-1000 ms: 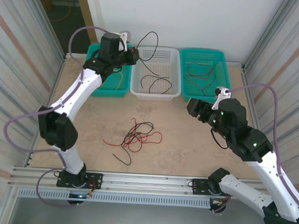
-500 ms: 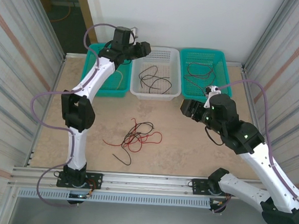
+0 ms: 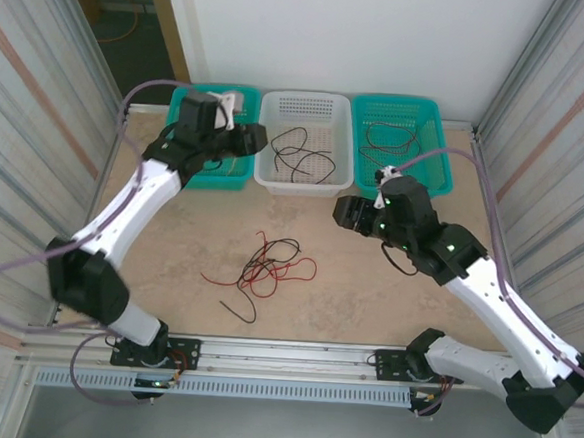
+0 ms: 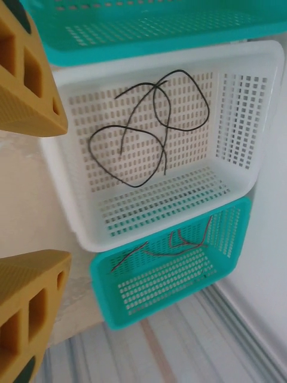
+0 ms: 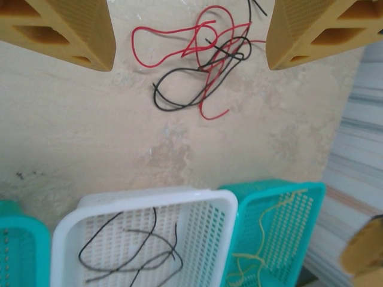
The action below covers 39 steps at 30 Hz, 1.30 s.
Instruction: Untangle the cables
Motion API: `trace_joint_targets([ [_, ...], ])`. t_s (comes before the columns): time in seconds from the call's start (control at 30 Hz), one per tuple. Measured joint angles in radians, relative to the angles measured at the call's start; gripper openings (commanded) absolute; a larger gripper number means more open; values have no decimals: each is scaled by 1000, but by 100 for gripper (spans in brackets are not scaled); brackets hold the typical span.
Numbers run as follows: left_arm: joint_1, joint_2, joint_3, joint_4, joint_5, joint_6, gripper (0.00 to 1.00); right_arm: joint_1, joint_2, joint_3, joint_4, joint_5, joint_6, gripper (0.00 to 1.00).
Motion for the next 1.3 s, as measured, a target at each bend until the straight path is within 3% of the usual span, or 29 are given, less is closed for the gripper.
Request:
trace_joint_targets([
  [0.23,-45,-321,-338,-102,24,36,49,66,122,-97,107,-42,40,62],
  [0.47,-248,-435,-564,-244,38,6,49,136,270,-151,183,-64,101,59],
  [0.57,-301,-432,-610,-258,37,-10,47,146,296,-151,204,-72,113,59],
  [0.7,-303,-367,-629,-261,23,-32,38,147,299,-151,215,-74,126,59],
  [1.13,-272,-190,-647,-215,-108,-61,42,148,271,-175,223,-69,135,60],
  [1.3,-255,-144,-661,-164,-118,-63,32,148,255,-176,225,-67,135,59],
])
